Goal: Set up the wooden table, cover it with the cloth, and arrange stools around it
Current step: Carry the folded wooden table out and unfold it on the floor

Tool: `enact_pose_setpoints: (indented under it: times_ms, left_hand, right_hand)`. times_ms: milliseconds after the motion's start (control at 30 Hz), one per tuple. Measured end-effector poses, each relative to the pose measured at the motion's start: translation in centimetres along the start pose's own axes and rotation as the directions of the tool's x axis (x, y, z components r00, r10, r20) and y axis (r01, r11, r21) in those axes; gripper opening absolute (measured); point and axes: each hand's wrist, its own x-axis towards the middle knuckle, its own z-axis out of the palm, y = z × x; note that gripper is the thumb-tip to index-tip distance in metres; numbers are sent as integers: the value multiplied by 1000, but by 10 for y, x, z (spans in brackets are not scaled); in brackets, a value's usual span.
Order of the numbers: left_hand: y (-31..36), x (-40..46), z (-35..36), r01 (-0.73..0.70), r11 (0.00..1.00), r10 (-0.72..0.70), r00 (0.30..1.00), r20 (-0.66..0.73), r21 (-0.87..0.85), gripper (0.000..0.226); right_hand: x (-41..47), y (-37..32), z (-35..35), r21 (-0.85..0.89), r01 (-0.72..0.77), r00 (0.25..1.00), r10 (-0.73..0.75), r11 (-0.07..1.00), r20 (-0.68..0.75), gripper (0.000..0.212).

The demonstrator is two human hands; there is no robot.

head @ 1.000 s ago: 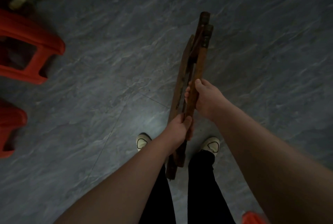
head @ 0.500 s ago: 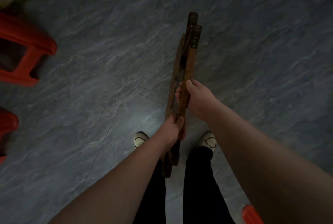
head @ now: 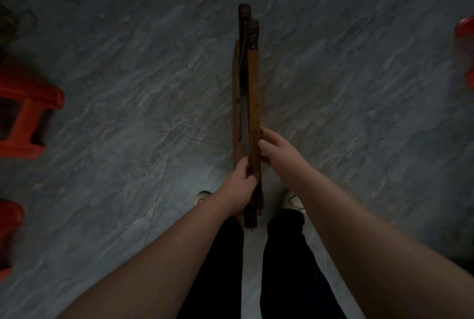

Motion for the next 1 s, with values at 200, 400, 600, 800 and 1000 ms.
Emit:
enact_pose_setpoints:
  times_ms: [200, 400, 600, 800, 1000]
  left_hand:
    - [-21, -35, 5, -89, 996, 89, 996, -15, 6, 60]
    - [-44, -61, 18, -121, 989, 113, 988, -102, -83, 36]
    - [-62, -92, 33, -203, 973, 181, 966, -184, -109, 33]
    - [-99, -91, 43, -293, 939, 251, 942, -224, -182, 43]
    - [-152, -62, 40, -341, 940, 338, 908, -249, 34, 62]
  right_hand:
    - [-43, 55, 1, 59, 9, 1000, -10, 998, 23, 43]
    - [-68, 97, -1, 32, 112, 992, -113, 993, 58, 41]
    - [-94, 129, -8, -57, 212, 972, -204, 976, 120, 54]
    - [-104, 178, 8, -49, 219, 975, -217, 974, 41, 67]
    - [-105, 219, 31, -153, 256, 956, -274, 955, -109, 54]
